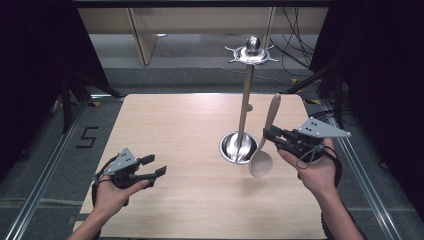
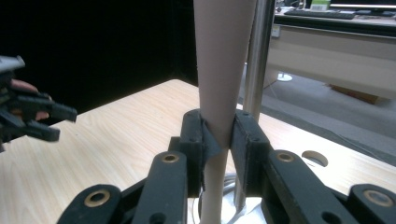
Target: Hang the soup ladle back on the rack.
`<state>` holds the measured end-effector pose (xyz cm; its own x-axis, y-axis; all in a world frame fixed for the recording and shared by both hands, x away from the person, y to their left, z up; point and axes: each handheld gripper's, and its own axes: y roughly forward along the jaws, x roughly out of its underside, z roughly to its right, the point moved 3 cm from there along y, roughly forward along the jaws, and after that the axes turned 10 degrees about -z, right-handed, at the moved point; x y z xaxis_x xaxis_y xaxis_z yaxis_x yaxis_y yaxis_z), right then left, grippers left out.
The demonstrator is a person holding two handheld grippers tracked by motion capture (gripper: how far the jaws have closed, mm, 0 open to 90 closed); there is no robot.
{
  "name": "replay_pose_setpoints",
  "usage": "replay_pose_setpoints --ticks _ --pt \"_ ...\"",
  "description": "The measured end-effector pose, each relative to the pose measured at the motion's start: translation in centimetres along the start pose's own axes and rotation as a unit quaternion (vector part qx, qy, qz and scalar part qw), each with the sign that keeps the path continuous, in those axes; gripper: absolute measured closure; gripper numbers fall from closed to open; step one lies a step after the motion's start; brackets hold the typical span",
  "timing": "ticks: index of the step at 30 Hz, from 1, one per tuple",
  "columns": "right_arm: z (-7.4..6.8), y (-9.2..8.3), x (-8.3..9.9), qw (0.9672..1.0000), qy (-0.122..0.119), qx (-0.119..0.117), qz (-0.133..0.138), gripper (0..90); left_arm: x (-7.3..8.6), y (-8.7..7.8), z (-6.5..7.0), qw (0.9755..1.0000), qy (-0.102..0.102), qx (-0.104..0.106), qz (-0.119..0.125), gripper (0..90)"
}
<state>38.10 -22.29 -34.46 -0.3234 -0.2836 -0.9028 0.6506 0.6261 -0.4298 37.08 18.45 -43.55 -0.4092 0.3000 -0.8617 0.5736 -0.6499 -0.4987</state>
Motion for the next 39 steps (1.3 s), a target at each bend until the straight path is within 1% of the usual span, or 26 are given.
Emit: replay_pose_setpoints --ticks 1,2,3,7,8,9,10,11,12,13,14,16,18,19,22,24,25,27,28,29,30,33,34,35,37,39 --pt "-0.3 0.1 0.0 1.0000 0.008 -0.001 0.001 76.0 -1.4 0.2 0.6 0.9999 0.008 0.006 0.009 36.4" --pt "-0.3 0.1 -0.1 0.9999 -0.006 0.013 0.004 76.0 -2.8 0.5 1.3 0.9995 0.014 0.016 0.023 37.1" --pt "-0.5 0.2 -0.2 1.0000 -0.004 0.007 0.002 76.0 -4.4 0.8 2.1 0.9990 0.022 0.024 0.032 37.7" --pt "-1.2 0.5 -0.3 0.9998 -0.006 0.021 0.000 76.0 -10.0 2.2 5.7 0.9961 0.037 0.055 0.058 42.4" --pt "-1.3 0.6 -0.3 0.9998 -0.009 0.019 -0.003 76.0 -11.3 2.5 6.4 0.9952 0.047 0.053 0.068 43.3" --pt "-1.5 0.6 -0.4 0.9996 -0.008 0.025 -0.002 76.0 -12.4 2.9 7.5 0.9938 0.045 0.076 0.068 43.9" --pt "-1.5 0.7 -0.4 0.9994 -0.014 0.031 -0.003 76.0 -13.4 3.4 8.4 0.9912 0.053 0.096 0.074 44.7" --pt "-1.8 0.8 -0.4 0.9996 -0.004 0.026 -0.005 76.0 -14.3 3.8 9.2 0.9898 0.058 0.107 0.074 45.8" --pt "-1.7 0.9 -0.4 0.9993 -0.014 0.034 -0.001 76.0 -15.1 4.2 9.9 0.9877 0.066 0.119 0.075 46.6" --pt "-1.9 1.0 -0.4 0.9997 -0.008 0.024 -0.003 76.0 -15.9 4.7 10.6 0.9857 0.069 0.132 0.079 47.3" --pt "-1.8 1.0 -0.4 0.9993 -0.016 0.033 -0.008 76.0 -16.5 5.2 11.1 0.9841 0.071 0.142 0.080 48.1" --pt "-2.1 1.2 -0.3 0.9995 -0.002 0.030 -0.008 76.0 -17.4 6.1 11.8 0.9820 0.073 0.153 0.083 49.8" --pt "-2.3 1.3 -0.3 0.9994 -0.003 0.033 -0.010 76.0 -18.0 6.9 12.5 0.9807 0.077 0.160 0.082 51.9" --pt "-2.3 1.4 -0.3 0.9993 -0.004 0.036 -0.009 76.0 -18.2 7.3 12.7 0.9807 0.079 0.160 0.080 53.2" --pt "-2.4 1.6 -0.3 0.9992 -0.009 0.039 -0.009 76.0 -18.7 8.5 13.1 0.9828 0.076 0.150 0.076 55.6" --pt "-2.4 1.6 -0.3 0.9988 -0.016 0.044 -0.017 76.0 -18.9 9.0 13.3 0.9826 0.068 0.154 0.078 57.1" --pt "-2.7 1.6 -0.3 0.9989 -0.005 0.043 -0.019 76.0 -19.0 9.2 13.4 0.9823 0.073 0.155 0.076 58.6" --pt "-2.7 1.8 -0.4 0.9984 -0.016 0.052 -0.015 76.0 -19.1 9.7 13.6 0.9825 0.075 0.154 0.072 62.1" --pt "-2.9 1.8 -0.4 0.9985 -0.013 0.049 -0.020 76.0 -19.1 9.8 13.6 0.9824 0.075 0.154 0.075 64.8" --pt "-3.0 1.8 -0.4 0.9983 -0.012 0.052 -0.023 76.0 -19.2 9.9 13.6 0.9833 0.078 0.145 0.077 68.1" --pt "-3.0 1.8 -0.4 0.9979 -0.012 0.059 -0.022 75.9 -19.3 9.8 13.5 0.9829 0.081 0.145 0.079 72.7" --pt "-3.1 1.7 -0.6 0.9978 -0.012 0.063 -0.019 75.0 -19.6 9.7 13.5 0.9832 0.086 0.142 0.075 73.8" --pt "-3.2 1.7 -0.6 0.9980 -0.015 0.059 -0.016 70.7 -19.7 9.6 13.5 0.9827 0.084 0.147 0.075 73.9" --pt "-3.1 1.7 -0.7 0.9973 -0.019 0.070 -0.006 66.0 -19.8 9.5 13.4 0.9824 0.087 0.147 0.075 73.9" --pt "-3.2 1.4 -0.6 0.9977 -0.009 0.066 -0.007 58.3 -20.0 9.3 13.1 0.9820 0.090 0.149 0.075 74.0" --pt "-3.1 1.1 -0.4 0.9978 -0.016 0.065 -0.002 54.9 -20.3 9.2 12.7 0.9818 0.088 0.150 0.076 74.0"
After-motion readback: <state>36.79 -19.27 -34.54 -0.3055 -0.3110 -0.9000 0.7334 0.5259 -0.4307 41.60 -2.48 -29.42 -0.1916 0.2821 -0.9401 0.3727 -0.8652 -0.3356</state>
